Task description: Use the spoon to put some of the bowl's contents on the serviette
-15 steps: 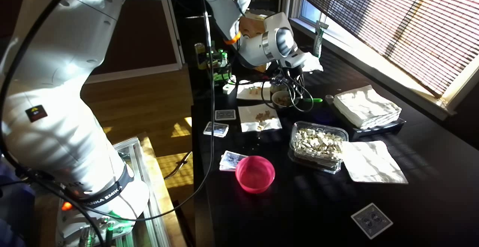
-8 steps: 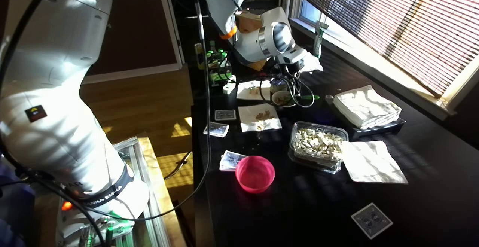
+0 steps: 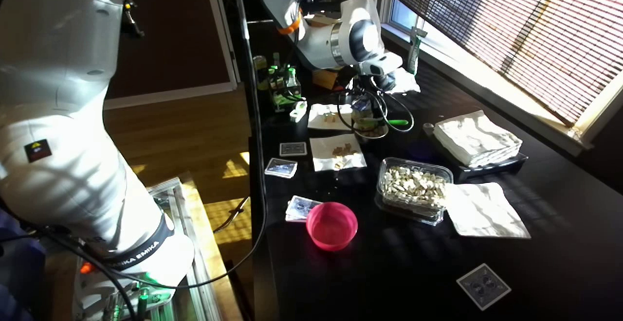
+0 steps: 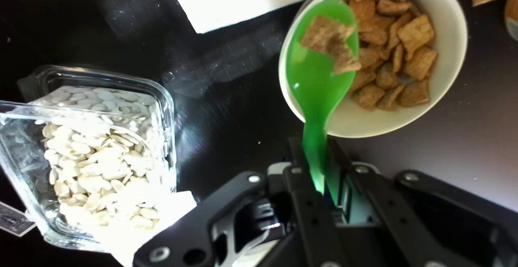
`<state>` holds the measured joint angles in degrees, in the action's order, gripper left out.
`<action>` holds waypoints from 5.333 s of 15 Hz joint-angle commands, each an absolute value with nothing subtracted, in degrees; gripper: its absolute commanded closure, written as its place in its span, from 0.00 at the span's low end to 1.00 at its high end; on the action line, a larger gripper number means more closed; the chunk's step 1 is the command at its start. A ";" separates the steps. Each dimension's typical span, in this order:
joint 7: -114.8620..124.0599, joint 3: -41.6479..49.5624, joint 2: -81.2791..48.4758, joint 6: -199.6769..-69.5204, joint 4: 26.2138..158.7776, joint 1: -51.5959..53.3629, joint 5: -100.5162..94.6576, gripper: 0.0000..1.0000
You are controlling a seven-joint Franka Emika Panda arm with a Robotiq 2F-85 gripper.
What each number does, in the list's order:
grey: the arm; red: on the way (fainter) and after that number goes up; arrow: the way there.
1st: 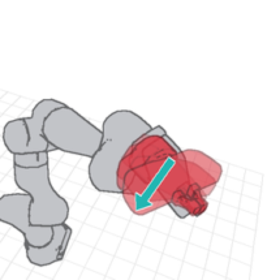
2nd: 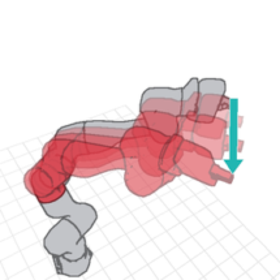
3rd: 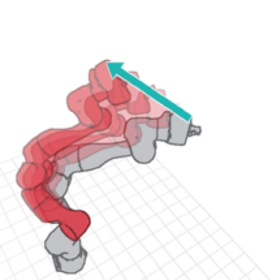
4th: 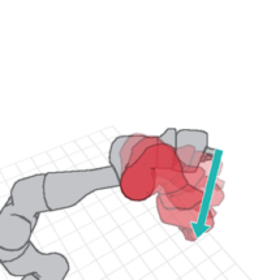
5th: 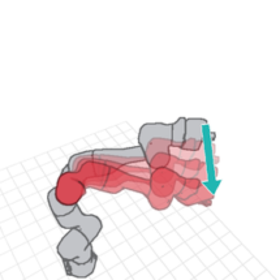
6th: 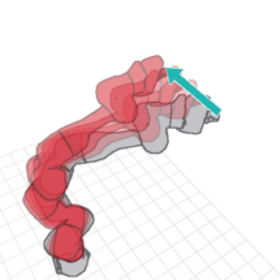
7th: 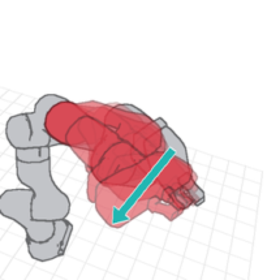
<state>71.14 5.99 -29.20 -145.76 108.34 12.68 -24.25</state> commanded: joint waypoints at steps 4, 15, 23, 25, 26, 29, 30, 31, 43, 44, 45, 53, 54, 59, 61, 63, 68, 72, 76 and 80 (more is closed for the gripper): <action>62.03 3.62 -22.37 -142.87 114.78 10.23 -13.60 0.96; 66.99 4.78 -18.63 -144.95 119.64 12.19 -15.17 0.96; 64.94 4.05 -13.75 -155.85 125.48 12.89 -16.27 0.96; 63.20 4.43 -13.16 -159.62 127.46 13.37 -18.59 0.96; 61.84 4.41 -13.01 -162.43 128.68 13.29 -19.47 0.96; 59.76 4.70 -13.34 -169.60 131.36 13.23 -22.98 0.96; 58.58 4.69 -13.62 -172.80 132.30 13.05 -24.18 0.96; 57.29 4.45 -13.95 -175.78 133.14 12.61 -24.86 0.96; 35.75 -7.01 -21.29 -199.48 138.98 -1.77 -29.08 0.96; 35.56 -7.72 -21.82 -201.12 138.90 -3.14 -30.89 0.96; 35.35 -8.09 -22.38 -202.30 138.77 -4.22 -32.51 0.96; 34.95 -9.14 -27.62 -213.93 136.94 -10.84 -46.57 0.96; 35.18 -9.23 -28.28 -215.03 136.59 -11.41 -48.11 0.96; 35.88 -9.49 -32.12 -222.85 134.36 -14.20 -55.19 0.96; 36.07 -9.40 -33.51 -225.13 133.28 -14.83 -57.14 0.96; 36.21 -9.39 -34.94 -227.44 132.11 -15.43 -59.05 0.96; 35.95 -9.15 -38.27 -233.44 129.15 -15.83 -61.66 0.96; 36.68 -8.51 -40.23 -236.29 127.02 -15.27 -63.75 0.96; 37.76 -8.00 -40.54 -235.52 125.89 -14.80 -64.76 0.96; 38.64 -7.17 -34.79 -230.33 129.40 -13.60 -61.61 0.96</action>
<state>36.05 -8.23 -39.66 -234.73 127.51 -14.79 -62.20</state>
